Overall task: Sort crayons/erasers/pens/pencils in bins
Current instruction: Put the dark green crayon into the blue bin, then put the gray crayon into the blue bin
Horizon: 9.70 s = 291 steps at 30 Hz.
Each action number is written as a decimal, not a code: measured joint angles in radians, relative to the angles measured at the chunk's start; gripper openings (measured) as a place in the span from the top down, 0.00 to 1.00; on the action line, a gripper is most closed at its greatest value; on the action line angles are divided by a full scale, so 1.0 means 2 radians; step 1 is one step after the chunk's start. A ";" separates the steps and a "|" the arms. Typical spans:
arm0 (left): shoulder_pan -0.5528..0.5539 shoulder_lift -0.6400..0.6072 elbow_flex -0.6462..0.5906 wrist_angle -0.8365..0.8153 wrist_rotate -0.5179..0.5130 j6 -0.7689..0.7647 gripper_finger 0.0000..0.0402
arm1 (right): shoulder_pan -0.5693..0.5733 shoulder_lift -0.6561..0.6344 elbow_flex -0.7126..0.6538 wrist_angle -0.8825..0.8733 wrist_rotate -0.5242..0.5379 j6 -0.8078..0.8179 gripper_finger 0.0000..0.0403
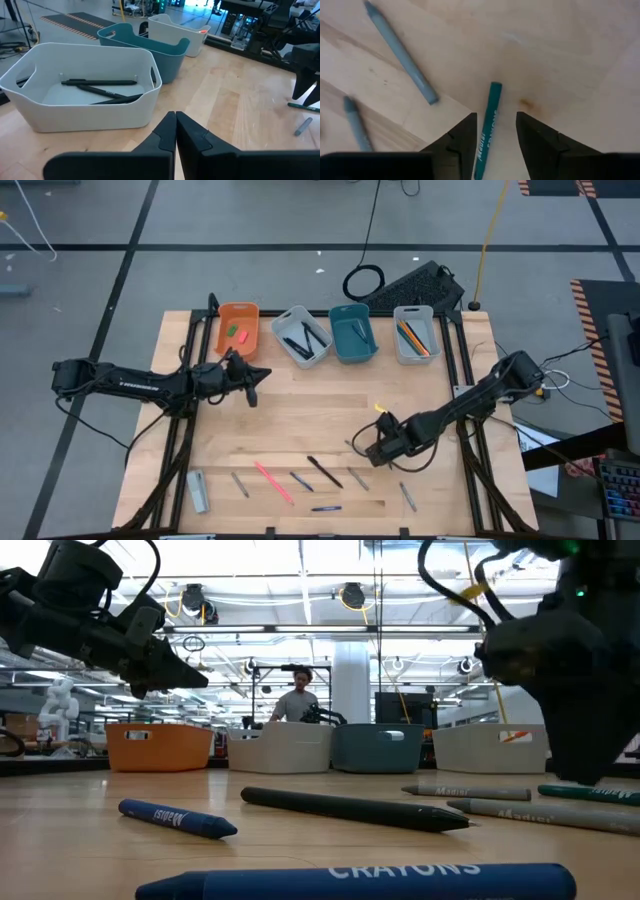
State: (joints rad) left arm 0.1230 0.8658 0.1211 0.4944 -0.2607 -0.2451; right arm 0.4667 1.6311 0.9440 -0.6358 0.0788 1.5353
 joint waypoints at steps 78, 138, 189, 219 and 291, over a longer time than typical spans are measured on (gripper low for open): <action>0.001 0.000 0.000 -0.018 -0.003 0.014 0.98 | -0.487 -0.025 0.149 0.146 0.037 -0.659 0.91; 0.000 0.000 0.000 -0.013 0.067 0.016 0.99 | -0.257 -0.248 -0.177 0.411 0.076 -0.633 1.00; 0.000 0.000 0.000 -0.013 0.074 0.018 0.94 | -0.066 -0.110 0.010 0.096 0.076 -0.409 1.00; 0.000 0.000 0.000 -0.022 0.078 0.045 0.98 | -0.012 0.097 0.130 -0.006 0.051 -0.345 0.64; -0.001 0.000 0.000 -0.025 0.078 0.057 0.99 | -0.259 -0.054 0.135 -0.033 0.067 -0.540 0.94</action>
State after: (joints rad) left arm 0.1219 0.8654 0.1211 0.4442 -0.1047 -0.1314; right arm -0.0505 1.5235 1.2131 -0.7022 0.2129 0.4545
